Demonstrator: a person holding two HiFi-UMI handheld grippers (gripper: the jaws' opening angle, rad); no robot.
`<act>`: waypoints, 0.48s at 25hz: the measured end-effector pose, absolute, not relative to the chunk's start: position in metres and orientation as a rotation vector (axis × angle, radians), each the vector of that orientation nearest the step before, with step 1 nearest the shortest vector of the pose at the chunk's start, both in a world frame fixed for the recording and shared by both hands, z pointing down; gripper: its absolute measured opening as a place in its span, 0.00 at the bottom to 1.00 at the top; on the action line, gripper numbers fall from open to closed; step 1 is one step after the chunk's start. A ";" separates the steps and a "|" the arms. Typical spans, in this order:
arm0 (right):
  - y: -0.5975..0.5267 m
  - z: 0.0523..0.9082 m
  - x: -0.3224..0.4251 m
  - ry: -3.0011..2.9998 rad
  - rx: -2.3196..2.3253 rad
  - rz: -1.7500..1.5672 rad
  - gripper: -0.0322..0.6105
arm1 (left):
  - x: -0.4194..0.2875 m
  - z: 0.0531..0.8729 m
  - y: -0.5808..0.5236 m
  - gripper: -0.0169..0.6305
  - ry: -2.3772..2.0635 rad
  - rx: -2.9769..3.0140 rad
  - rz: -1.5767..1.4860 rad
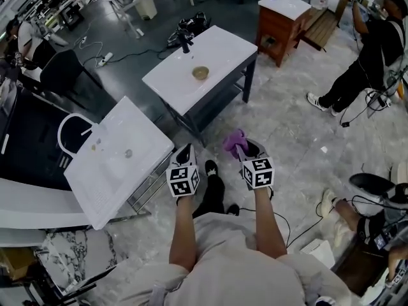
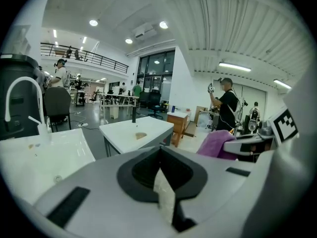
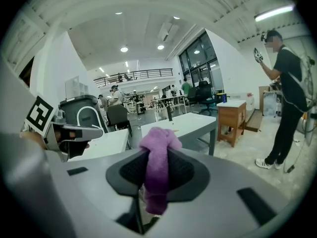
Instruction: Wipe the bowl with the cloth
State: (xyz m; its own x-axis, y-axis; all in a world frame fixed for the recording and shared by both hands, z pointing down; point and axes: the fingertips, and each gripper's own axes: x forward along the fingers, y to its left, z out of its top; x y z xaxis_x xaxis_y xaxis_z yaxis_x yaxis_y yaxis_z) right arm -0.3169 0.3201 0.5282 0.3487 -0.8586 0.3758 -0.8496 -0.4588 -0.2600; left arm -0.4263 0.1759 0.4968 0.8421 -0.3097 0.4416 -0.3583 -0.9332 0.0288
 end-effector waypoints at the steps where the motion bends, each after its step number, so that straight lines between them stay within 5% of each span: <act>1: 0.318 0.529 -0.313 1.631 -2.565 -0.736 0.19 | -0.421 0.498 0.174 0.04 -0.529 2.906 0.670; 12: 0.252 0.522 -0.203 1.663 -2.602 -0.732 0.19 | -0.303 0.488 0.085 0.04 -0.540 2.899 0.618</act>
